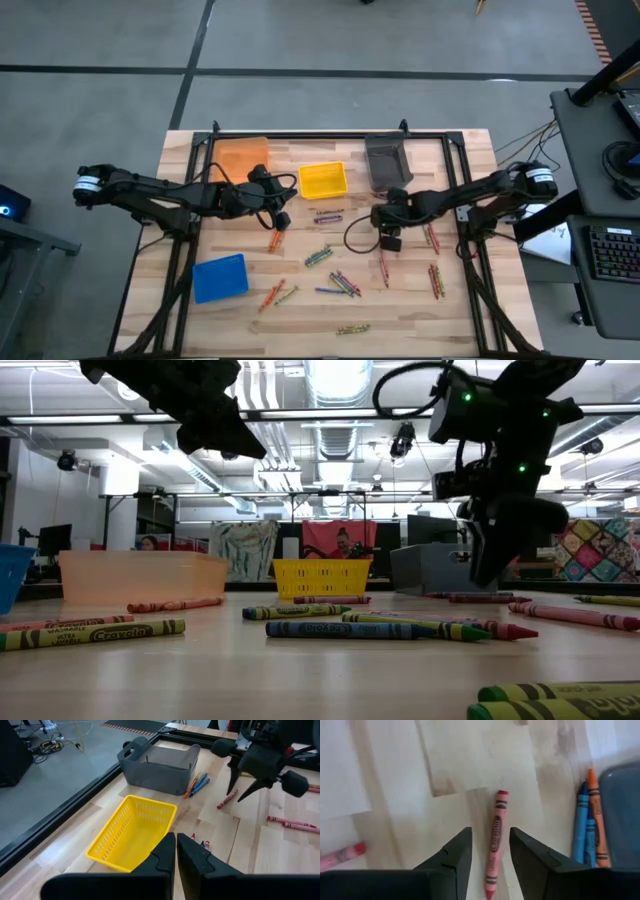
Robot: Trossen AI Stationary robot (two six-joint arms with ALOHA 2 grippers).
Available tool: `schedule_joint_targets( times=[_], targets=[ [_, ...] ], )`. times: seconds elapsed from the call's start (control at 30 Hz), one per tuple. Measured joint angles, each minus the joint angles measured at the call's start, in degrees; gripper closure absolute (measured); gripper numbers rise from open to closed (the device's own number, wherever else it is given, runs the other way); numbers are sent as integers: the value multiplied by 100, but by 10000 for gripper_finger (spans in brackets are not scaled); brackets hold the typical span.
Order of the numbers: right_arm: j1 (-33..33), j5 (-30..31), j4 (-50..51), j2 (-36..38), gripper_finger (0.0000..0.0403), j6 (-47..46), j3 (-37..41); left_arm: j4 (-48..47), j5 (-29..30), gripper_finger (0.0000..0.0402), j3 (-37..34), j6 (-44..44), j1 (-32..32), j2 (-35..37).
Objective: Sort crayons
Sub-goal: Put the red crayon into the yellow bin
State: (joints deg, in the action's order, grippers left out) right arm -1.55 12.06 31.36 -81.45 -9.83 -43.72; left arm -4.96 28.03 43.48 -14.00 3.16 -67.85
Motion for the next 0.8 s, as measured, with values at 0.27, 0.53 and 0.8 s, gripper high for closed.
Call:
schedule_joint_targets(
  times=[0.27,0.53,0.8],
  targets=[
    [245,-4,-41,-138,275,87,13,5,0,402,0,0,1,0],
    [272,-162,-103,-374,286,88,48,42,0,402,0,0,0,0],
    [268,-212,-210,-584,322,193,50,40,0,402,0,0,2,0]
  ],
)
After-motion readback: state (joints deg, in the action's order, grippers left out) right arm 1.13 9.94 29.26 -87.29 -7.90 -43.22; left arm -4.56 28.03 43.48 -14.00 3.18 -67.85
